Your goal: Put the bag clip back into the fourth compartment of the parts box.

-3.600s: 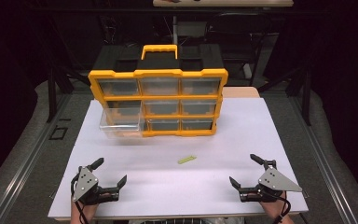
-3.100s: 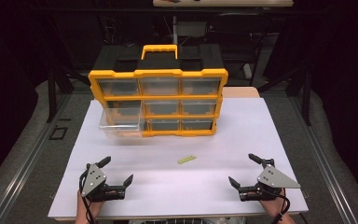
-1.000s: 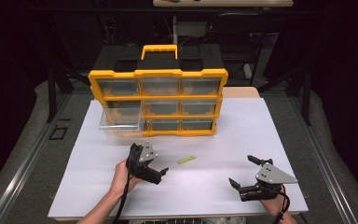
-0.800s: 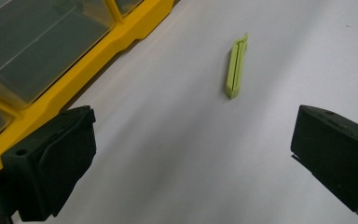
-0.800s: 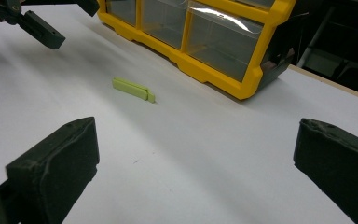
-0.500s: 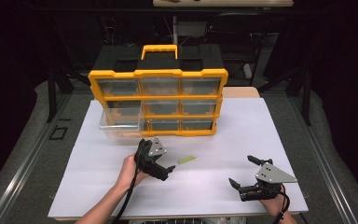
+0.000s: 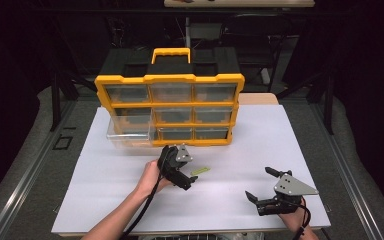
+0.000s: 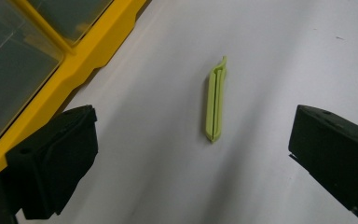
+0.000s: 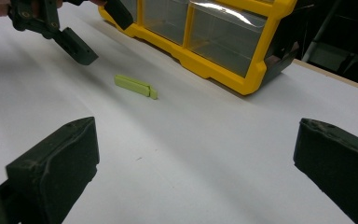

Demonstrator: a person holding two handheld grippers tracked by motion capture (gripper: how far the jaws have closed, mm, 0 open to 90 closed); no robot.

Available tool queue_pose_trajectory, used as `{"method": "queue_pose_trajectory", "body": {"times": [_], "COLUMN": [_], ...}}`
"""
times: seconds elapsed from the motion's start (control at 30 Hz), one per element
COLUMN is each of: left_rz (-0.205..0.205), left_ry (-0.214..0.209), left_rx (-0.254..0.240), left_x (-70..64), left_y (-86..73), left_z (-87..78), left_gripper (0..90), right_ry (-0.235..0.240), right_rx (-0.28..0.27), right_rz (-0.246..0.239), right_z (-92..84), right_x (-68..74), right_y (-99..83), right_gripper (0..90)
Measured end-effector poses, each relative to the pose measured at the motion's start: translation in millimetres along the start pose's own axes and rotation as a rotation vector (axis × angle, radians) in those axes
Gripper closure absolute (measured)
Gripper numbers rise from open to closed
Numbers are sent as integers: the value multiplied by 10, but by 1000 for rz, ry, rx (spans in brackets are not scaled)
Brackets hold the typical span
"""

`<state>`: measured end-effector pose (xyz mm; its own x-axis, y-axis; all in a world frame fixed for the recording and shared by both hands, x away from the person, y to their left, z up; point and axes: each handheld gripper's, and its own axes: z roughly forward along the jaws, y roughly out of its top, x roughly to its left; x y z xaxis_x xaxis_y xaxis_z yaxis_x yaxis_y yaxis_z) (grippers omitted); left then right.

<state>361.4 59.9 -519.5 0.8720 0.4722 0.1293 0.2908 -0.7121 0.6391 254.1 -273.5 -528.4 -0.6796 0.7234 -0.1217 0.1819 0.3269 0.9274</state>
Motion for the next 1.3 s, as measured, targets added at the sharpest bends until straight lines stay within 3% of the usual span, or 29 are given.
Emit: {"method": "queue_pose_trajectory", "body": {"times": [0.1, 0.33, 0.43, 0.67, 0.97, 1.3], "left_rz": [2, 0, -2, 24, 22, 12], "left_ry": [2, 2, -8, -26, -57, -89], "left_rx": [11, 51, 63, 105, 140, 179], "left_x": [1, 15, 15, -27, -40, -40], "left_y": [30, 79, 102, 152, 168, 166], "left_z": [30, 108, 126, 222, 310, 379], "left_gripper": [66, 261, 286, 468, 660, 781], "right_ry": [-1, 4, 7, 7, 6, 8], "right_rx": [-1, 7, 12, 11, 18, 31], "right_rz": [-2, -2, -1, 0, -1, -3], "right_z": [2, 10, 15, 20, 23, 29], "right_x": [2, 1, 1, 6, 7, 8], "right_y": [2, -1, -2, -2, -3, -6], "right_gripper": [0, 0, 0, 0, 0, 0]}}
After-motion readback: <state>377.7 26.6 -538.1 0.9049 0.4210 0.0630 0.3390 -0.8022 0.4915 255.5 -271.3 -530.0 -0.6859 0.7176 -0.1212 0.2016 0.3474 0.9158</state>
